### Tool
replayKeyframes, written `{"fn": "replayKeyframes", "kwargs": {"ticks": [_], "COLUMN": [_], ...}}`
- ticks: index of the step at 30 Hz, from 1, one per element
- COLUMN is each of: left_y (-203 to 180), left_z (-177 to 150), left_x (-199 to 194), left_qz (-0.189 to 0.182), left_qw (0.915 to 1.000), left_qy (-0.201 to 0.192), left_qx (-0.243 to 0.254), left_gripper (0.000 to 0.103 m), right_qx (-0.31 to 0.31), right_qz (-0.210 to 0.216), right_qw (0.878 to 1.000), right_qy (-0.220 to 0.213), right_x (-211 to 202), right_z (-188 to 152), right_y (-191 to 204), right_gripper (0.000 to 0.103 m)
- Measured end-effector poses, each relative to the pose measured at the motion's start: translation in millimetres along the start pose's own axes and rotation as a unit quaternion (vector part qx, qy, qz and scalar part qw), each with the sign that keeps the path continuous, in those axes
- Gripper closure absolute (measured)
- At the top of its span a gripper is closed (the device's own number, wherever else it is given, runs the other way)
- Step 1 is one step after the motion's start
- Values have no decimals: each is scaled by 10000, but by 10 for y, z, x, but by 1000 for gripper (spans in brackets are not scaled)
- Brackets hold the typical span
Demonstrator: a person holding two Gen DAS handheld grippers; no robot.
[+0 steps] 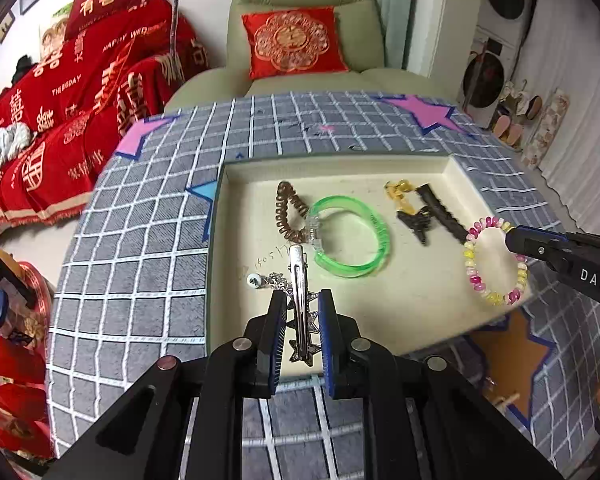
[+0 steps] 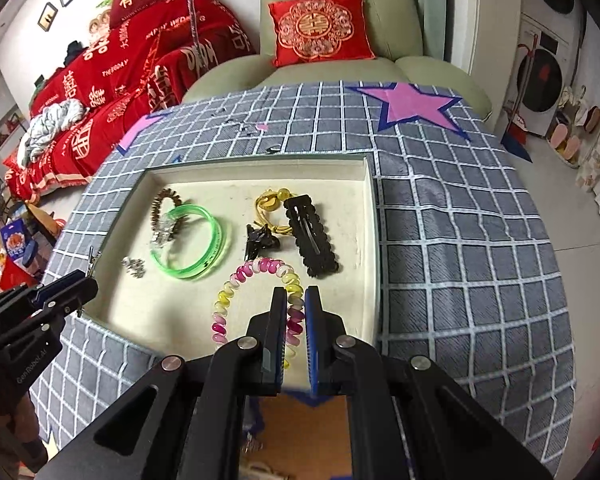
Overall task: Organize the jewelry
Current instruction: 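Carry the silver hair clip and bead bracelet into the tray and open both tools, then withdraw both tools from the tray toward the braided rope bracelet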
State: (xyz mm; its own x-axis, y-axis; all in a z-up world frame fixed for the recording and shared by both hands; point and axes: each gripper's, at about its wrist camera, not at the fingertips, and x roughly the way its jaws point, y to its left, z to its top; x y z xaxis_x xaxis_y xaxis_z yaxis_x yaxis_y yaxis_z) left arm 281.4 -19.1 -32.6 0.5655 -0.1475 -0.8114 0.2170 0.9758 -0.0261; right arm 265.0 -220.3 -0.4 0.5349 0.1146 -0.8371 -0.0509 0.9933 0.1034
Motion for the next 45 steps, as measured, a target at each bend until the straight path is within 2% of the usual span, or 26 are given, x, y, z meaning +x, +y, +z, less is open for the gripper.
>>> {"fn": "replayKeyframes", "kwargs": {"ticks": [10, 16, 23, 25, 27, 30, 33, 34, 35, 45], "left_y": [11, -50, -77, -100, -104, -100, -90, -83, -81, -81], "left_z": [94, 72, 97, 98, 90, 95, 111, 115, 117, 90], "left_x": [479, 636, 628, 615, 612, 570, 517, 503, 487, 213], "left_qz": [45, 156, 215, 350, 482, 471, 494, 503, 500, 504], "left_qw": [9992, 9988, 9990, 9986, 9982, 9983, 9984, 9984, 9984, 9987], "left_qy": [352, 454, 392, 384, 345, 322, 273, 259, 250, 34], "left_qx": [-191, -45, 8, 48, 83, 65, 25, 17, 8, -28], "left_gripper": [79, 79, 79, 79, 79, 79, 79, 79, 79, 79], "right_qx": [100, 38, -73, -86, -39, 22, 32, 48, 56, 58], "right_qz": [-131, -214, -293, -304, -259, -133, -116, -93, -78, 6], "right_qw": [9994, 9988, 9988, 9988, 9988, 9992, 9997, 9997, 9998, 9999], "right_qy": [317, 432, 378, 384, 406, 384, 226, 205, 169, -96], "right_x": [501, 680, 697, 698, 694, 654, 546, 516, 481, 84], "right_z": [80, 55, 39, 42, 44, 55, 69, 75, 78, 15], "right_y": [-45, -47, -15, -7, -16, -28, -23, -21, -16, 29], "right_gripper": [93, 93, 93, 93, 92, 91, 76, 65, 59, 54]}}
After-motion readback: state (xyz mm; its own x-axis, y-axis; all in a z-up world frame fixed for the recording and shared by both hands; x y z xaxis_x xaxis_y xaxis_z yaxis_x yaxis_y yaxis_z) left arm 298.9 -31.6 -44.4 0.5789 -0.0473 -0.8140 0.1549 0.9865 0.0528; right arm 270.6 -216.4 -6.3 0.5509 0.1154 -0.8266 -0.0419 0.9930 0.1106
